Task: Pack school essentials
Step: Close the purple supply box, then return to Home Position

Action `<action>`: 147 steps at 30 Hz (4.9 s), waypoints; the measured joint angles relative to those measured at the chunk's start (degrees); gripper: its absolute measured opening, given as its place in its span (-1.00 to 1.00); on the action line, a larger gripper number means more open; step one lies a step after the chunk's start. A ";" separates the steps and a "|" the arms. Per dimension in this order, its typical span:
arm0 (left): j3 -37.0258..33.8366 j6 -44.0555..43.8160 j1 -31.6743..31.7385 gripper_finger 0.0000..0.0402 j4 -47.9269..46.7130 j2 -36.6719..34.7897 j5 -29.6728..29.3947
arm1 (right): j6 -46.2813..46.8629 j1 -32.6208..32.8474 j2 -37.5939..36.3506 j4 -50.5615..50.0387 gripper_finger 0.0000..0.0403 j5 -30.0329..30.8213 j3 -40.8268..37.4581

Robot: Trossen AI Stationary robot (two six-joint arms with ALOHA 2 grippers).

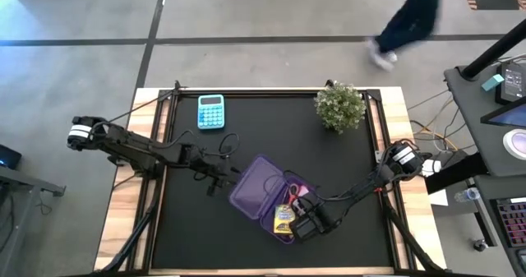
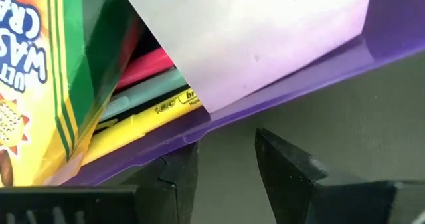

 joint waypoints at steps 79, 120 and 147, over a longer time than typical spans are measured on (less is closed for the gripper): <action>12.42 -13.53 -2.38 -0.09 21.25 22.56 5.91 | -21.59 -8.08 -10.25 -2.94 -0.31 21.98 8.33; 10.95 -17.45 -2.32 -0.09 2.20 -15.69 5.16 | -43.75 -5.60 -12.53 -5.30 -0.31 29.66 8.00; 10.16 -9.01 -2.27 -0.09 -30.41 -54.65 -14.86 | -53.25 -6.22 -49.07 30.94 -0.31 32.09 -31.72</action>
